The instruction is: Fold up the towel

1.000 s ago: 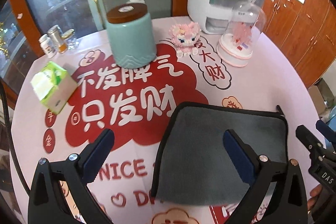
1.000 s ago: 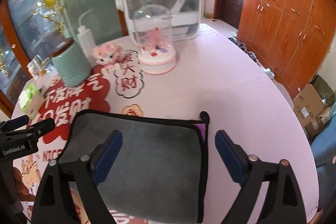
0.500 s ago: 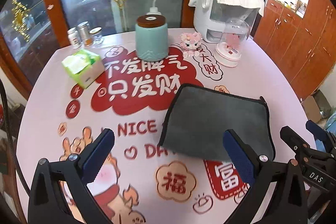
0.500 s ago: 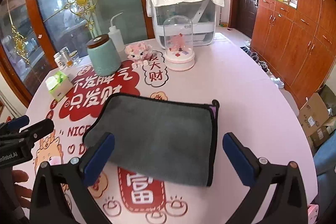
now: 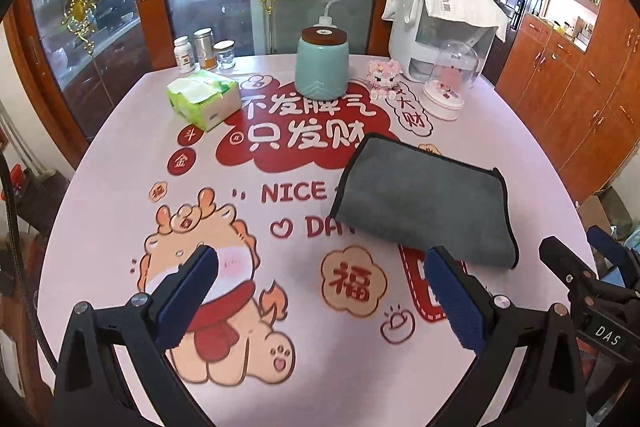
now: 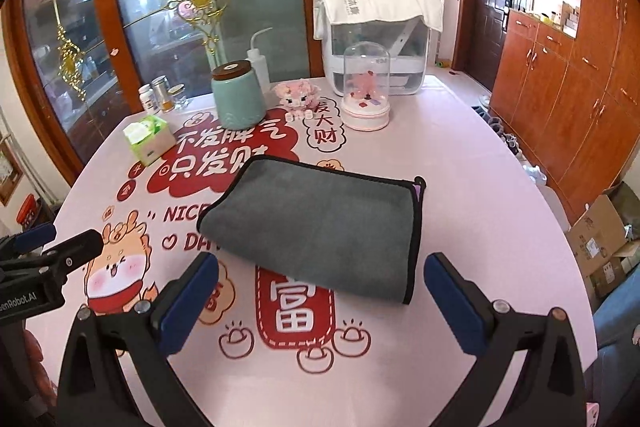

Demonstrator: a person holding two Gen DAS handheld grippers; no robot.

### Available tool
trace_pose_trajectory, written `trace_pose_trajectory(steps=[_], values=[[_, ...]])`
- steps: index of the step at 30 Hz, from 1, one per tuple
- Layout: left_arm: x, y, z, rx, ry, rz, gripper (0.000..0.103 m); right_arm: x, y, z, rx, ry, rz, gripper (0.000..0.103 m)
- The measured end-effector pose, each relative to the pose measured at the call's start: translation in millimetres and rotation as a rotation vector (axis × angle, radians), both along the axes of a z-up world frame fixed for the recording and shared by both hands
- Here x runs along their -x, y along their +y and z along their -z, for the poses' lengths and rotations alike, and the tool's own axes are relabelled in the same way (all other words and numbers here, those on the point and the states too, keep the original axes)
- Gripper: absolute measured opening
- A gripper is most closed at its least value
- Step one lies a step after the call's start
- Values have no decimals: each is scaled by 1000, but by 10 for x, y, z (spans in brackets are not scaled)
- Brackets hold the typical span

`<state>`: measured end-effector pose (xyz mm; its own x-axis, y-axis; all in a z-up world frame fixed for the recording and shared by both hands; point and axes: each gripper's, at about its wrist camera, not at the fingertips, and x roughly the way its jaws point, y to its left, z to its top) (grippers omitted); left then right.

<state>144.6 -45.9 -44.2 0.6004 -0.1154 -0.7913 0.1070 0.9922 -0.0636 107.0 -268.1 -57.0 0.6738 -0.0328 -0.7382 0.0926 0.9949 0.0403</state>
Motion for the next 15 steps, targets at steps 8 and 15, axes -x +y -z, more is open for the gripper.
trace_pose_trajectory(steps=[8,15], values=[[359,89,-119,2,-11,-6,103,315,160,-56,-10,8,-49,103],[633,257,-166,16,14,-54,103,569,311,-103,-30,31,-96,103]])
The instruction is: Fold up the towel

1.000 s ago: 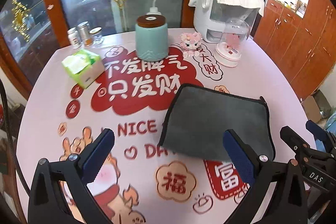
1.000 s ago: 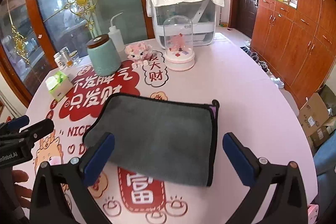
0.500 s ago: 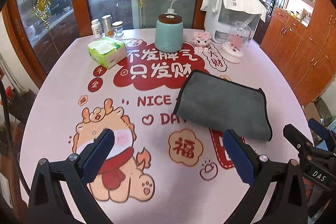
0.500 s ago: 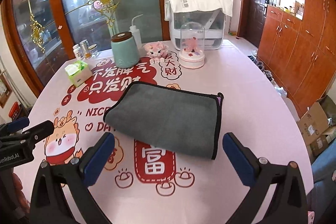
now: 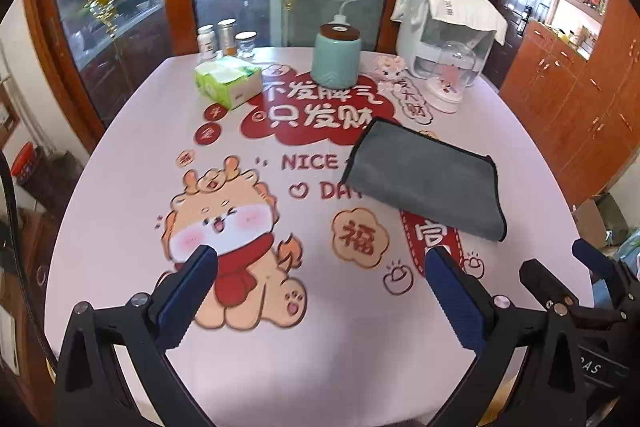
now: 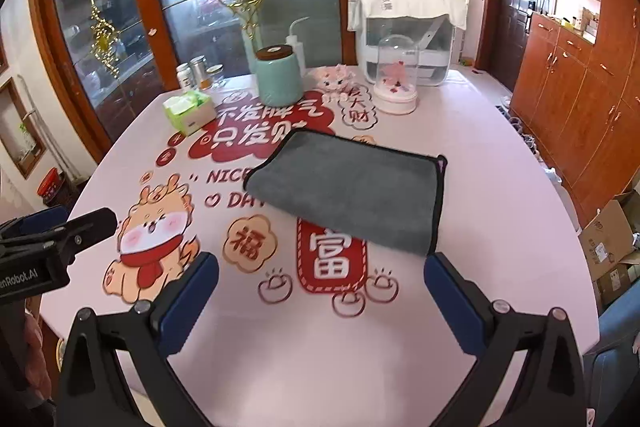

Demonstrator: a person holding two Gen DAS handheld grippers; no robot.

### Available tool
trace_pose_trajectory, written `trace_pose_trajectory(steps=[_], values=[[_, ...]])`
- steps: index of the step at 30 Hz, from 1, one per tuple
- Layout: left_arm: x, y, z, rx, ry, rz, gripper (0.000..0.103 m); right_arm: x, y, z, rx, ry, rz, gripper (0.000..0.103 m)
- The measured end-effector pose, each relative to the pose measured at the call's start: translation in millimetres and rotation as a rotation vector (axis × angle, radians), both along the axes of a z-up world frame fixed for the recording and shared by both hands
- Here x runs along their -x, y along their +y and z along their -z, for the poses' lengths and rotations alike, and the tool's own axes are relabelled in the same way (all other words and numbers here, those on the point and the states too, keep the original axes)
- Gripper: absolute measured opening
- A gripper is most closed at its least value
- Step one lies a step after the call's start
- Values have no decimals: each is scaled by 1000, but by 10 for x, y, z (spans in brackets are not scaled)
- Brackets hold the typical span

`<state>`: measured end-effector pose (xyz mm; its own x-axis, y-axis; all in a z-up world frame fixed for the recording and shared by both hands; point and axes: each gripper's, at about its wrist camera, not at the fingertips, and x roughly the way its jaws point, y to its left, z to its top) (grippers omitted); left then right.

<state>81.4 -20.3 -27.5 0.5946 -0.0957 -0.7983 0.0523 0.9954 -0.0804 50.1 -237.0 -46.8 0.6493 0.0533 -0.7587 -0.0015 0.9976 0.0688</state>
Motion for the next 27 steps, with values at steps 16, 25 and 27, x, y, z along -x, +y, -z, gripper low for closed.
trace_pose_trajectory(steps=[16,25,27], values=[[478,213,-25,-8,49,-73,103,304,351,-130,-26,40,-84,103],[576,239,-114,-52,19,-113,103,357,444,-208,-16,33,-82,103],[577,263,-124,-56,16,-126,103,368,472,-206,-8,35,-85,103]])
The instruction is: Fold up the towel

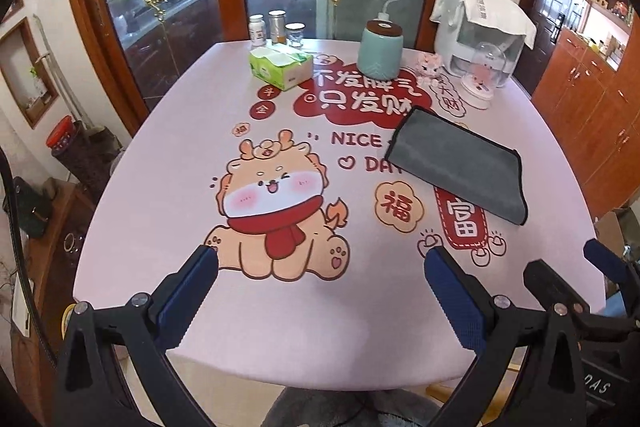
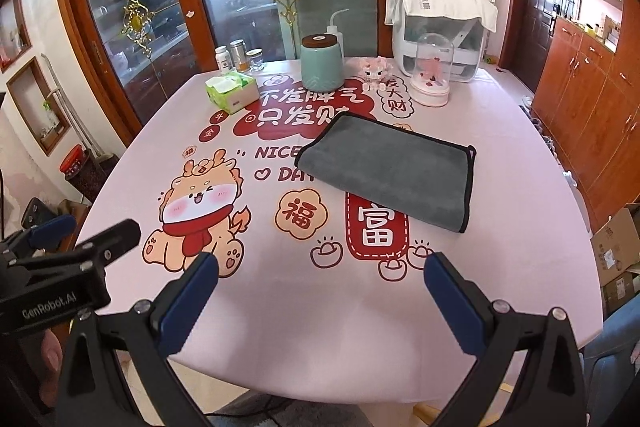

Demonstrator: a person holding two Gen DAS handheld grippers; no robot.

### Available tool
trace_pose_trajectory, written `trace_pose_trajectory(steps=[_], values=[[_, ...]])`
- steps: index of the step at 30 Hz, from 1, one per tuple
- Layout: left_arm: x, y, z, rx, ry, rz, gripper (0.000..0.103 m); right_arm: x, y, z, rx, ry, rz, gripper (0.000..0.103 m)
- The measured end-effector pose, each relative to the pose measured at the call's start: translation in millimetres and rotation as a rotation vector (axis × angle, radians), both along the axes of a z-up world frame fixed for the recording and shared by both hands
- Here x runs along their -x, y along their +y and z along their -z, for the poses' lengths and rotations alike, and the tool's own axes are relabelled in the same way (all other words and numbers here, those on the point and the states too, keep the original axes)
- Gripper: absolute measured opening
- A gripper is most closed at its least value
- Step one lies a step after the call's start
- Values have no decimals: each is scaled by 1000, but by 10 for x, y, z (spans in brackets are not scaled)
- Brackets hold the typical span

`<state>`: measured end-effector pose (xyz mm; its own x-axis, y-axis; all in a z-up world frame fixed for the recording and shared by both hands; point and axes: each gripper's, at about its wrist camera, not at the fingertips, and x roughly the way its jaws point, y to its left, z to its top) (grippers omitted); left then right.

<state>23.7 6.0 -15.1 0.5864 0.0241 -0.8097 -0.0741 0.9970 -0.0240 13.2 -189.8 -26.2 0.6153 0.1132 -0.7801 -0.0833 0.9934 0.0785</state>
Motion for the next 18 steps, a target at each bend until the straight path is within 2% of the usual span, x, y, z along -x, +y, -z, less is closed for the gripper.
trace_pose_trajectory(steps=[18], values=[[-13,-8,22,-20,-2,5,102,-21,25,-17,27,-6,13,103]])
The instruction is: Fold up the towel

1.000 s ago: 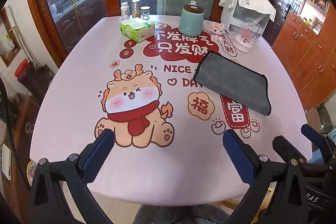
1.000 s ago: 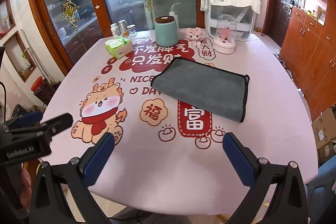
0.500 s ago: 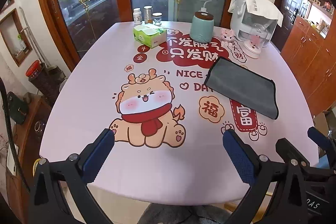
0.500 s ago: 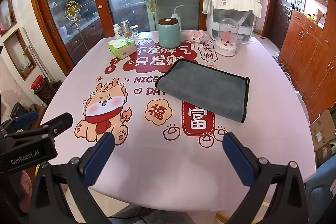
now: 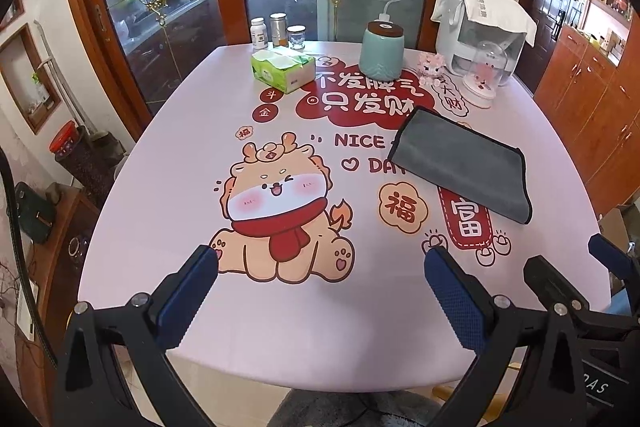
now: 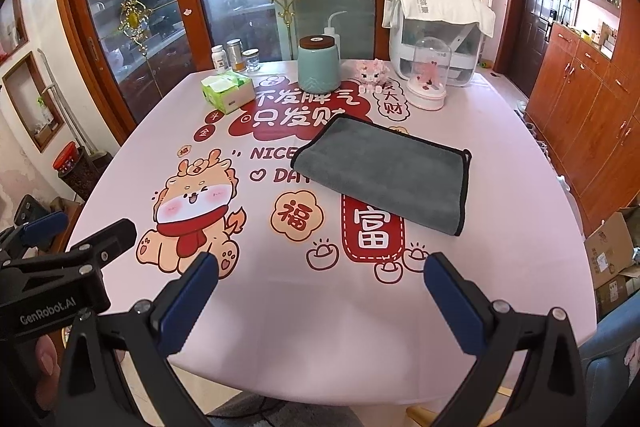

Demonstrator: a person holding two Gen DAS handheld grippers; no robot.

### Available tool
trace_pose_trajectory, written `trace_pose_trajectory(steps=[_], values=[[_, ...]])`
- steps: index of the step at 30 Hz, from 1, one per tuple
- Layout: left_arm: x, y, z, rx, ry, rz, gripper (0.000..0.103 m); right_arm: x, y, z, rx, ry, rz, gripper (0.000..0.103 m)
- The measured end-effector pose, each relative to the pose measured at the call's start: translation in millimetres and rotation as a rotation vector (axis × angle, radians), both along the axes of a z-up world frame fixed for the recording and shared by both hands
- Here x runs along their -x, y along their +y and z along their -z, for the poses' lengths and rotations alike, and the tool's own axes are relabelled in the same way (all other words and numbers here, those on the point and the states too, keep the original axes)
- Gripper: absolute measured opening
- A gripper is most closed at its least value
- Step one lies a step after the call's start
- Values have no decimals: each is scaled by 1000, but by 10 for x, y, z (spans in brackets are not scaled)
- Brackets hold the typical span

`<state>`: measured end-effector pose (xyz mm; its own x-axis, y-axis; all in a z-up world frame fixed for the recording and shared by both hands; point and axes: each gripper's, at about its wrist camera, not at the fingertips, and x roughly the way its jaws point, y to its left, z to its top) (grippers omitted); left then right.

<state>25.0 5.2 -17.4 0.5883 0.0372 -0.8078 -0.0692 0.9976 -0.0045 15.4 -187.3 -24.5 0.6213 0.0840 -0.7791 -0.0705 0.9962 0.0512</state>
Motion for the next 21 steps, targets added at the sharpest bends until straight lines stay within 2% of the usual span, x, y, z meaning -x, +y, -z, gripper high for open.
trace_pose_trajectory(steps=[21], values=[[-39,-70,14,-4,5,26,103,-15,-57,32,4,7,22,103]])
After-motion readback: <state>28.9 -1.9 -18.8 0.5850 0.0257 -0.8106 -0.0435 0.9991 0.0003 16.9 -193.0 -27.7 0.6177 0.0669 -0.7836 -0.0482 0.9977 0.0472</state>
